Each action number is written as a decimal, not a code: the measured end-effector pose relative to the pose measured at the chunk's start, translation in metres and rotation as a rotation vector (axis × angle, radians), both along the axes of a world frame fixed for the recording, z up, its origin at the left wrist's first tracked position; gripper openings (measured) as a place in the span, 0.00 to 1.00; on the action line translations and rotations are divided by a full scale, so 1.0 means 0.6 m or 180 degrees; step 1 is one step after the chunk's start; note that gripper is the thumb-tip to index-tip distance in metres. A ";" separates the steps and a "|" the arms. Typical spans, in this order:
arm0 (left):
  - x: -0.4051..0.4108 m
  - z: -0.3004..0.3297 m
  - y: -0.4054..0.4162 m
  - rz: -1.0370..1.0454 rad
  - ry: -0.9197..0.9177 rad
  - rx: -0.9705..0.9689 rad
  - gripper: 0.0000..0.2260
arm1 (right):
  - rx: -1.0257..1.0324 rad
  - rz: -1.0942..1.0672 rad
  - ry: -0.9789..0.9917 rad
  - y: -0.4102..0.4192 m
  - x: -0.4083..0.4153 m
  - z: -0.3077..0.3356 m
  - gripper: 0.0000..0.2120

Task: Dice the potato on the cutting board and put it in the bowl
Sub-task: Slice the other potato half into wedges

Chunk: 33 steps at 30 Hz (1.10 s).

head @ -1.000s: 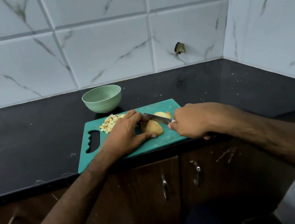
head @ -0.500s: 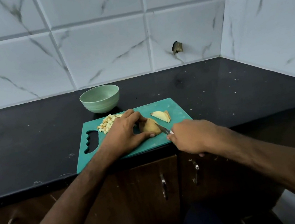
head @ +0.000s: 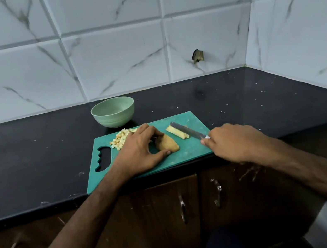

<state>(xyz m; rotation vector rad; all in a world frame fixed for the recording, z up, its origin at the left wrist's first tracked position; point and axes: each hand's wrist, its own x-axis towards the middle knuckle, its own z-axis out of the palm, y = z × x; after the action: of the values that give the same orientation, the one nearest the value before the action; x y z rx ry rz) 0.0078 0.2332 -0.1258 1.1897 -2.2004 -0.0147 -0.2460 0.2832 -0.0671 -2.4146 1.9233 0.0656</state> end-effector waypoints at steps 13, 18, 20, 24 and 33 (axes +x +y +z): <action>0.002 -0.001 -0.003 -0.0044 0.0102 0.0087 0.22 | 0.0027 0.0260 0.0166 0.010 0.035 0.015 0.21; 0.002 -0.001 -0.005 -0.0002 0.0032 0.0038 0.23 | -0.0107 0.0342 0.0415 0.023 0.041 0.023 0.19; 0.002 -0.002 -0.007 0.0029 -0.0024 0.0019 0.24 | -0.0152 0.0386 0.0483 0.028 0.047 0.023 0.16; 0.004 -0.001 -0.008 0.0074 -0.0101 0.0022 0.26 | 0.0051 0.0419 0.0403 0.024 0.062 0.025 0.15; 0.005 -0.002 -0.010 0.0128 -0.0140 0.0004 0.26 | 0.0374 0.0325 -0.0087 -0.016 0.076 -0.012 0.18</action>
<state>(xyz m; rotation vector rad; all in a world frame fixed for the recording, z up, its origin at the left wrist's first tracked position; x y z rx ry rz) 0.0107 0.2271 -0.1272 1.2458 -2.2143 0.0269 -0.2001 0.2735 -0.0740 -2.4218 1.7324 0.1449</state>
